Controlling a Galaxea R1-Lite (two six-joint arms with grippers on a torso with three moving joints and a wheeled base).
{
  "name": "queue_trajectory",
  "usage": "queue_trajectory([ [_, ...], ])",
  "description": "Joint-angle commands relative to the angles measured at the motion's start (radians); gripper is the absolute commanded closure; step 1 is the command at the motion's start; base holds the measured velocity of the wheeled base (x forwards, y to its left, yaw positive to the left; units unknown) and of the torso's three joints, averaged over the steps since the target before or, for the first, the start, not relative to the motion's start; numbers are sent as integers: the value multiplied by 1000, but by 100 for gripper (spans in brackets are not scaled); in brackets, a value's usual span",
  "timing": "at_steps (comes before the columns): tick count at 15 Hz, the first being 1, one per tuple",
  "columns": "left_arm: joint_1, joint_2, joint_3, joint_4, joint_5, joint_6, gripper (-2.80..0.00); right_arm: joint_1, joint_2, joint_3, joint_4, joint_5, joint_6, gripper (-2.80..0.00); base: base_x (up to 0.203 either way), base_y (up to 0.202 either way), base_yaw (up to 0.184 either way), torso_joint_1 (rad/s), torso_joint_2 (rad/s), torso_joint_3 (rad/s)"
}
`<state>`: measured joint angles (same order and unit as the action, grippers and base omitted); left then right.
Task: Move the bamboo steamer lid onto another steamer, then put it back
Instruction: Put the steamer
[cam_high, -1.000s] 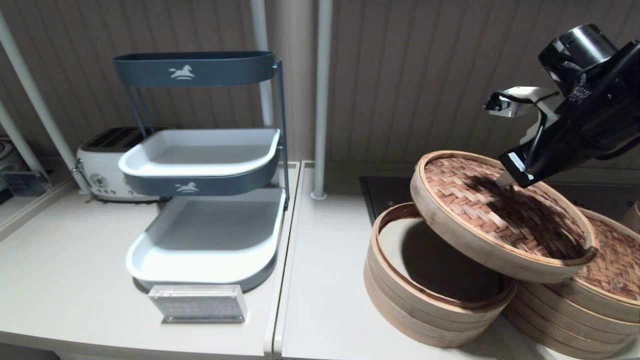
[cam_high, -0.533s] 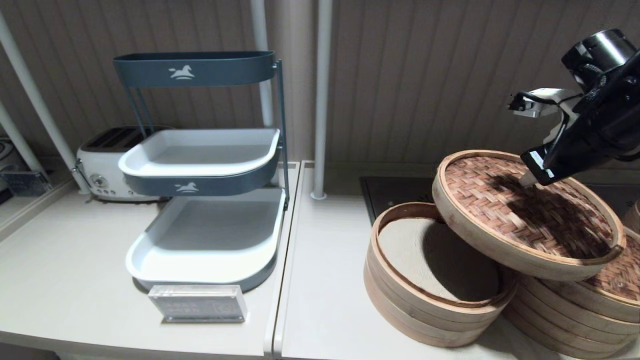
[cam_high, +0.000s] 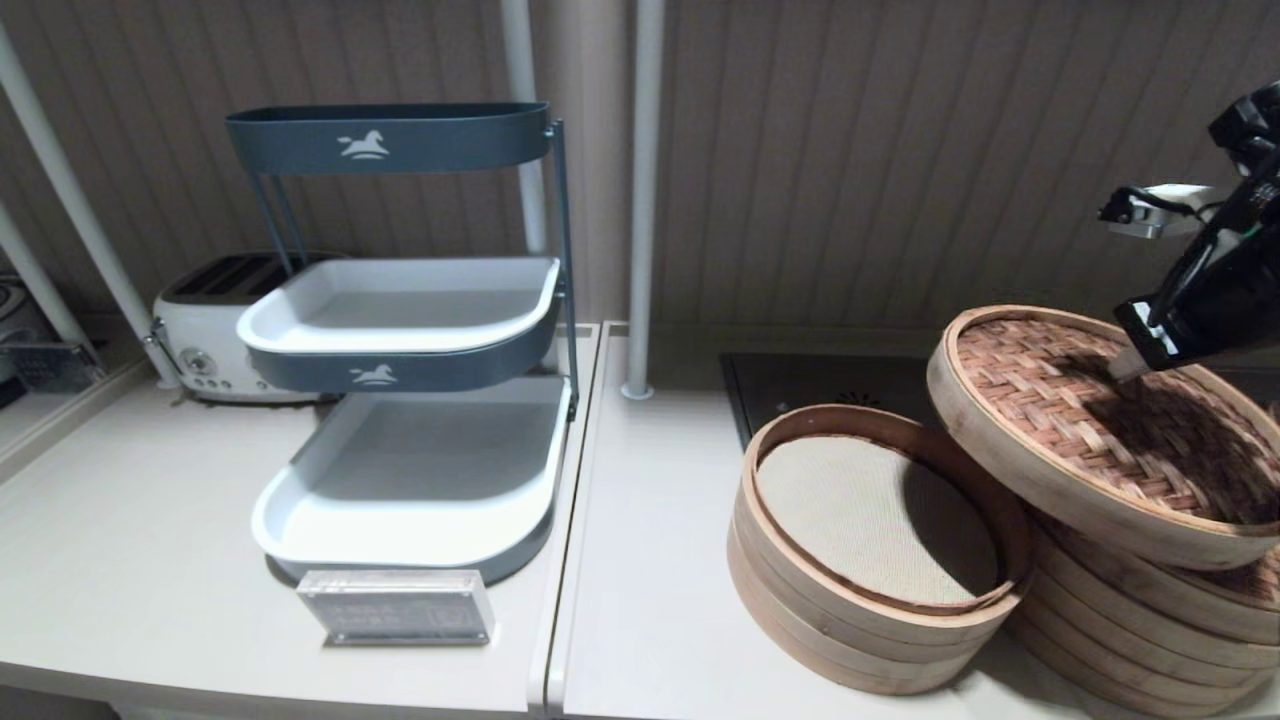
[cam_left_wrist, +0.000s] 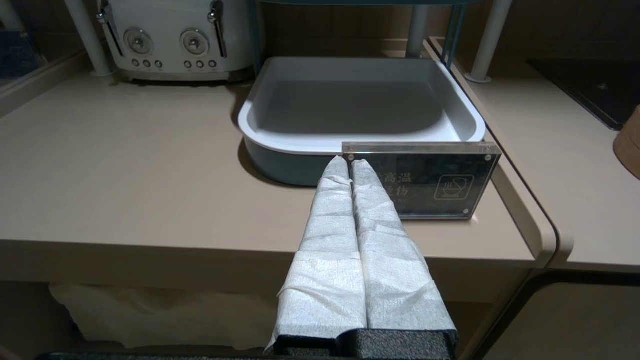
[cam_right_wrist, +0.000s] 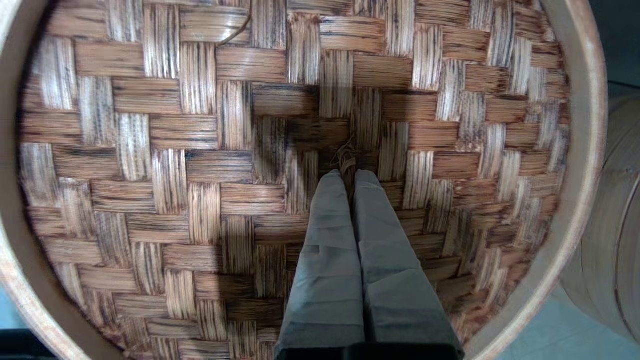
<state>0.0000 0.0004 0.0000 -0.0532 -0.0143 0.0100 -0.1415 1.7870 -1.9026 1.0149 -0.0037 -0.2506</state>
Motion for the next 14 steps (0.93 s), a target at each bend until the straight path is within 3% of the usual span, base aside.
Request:
queue_trajectory([
  [1, 0, -3, 28, 0, 0, 0, 0, -48, 7, 0, 5, 15, -2, 0, 0, 0, 0, 0, 0, 0],
  [6, 0, -2, 28, 0, 0, -1, 0, -166, 44, 22, -2, 59, 1, 0, 0, 0, 0, 0, 0, 0],
  [14, 0, -2, 28, 0, 0, -1, 0, -225, 75, 45, -8, 71, -1, 0, 0, 0, 0, 0, 0, 0],
])
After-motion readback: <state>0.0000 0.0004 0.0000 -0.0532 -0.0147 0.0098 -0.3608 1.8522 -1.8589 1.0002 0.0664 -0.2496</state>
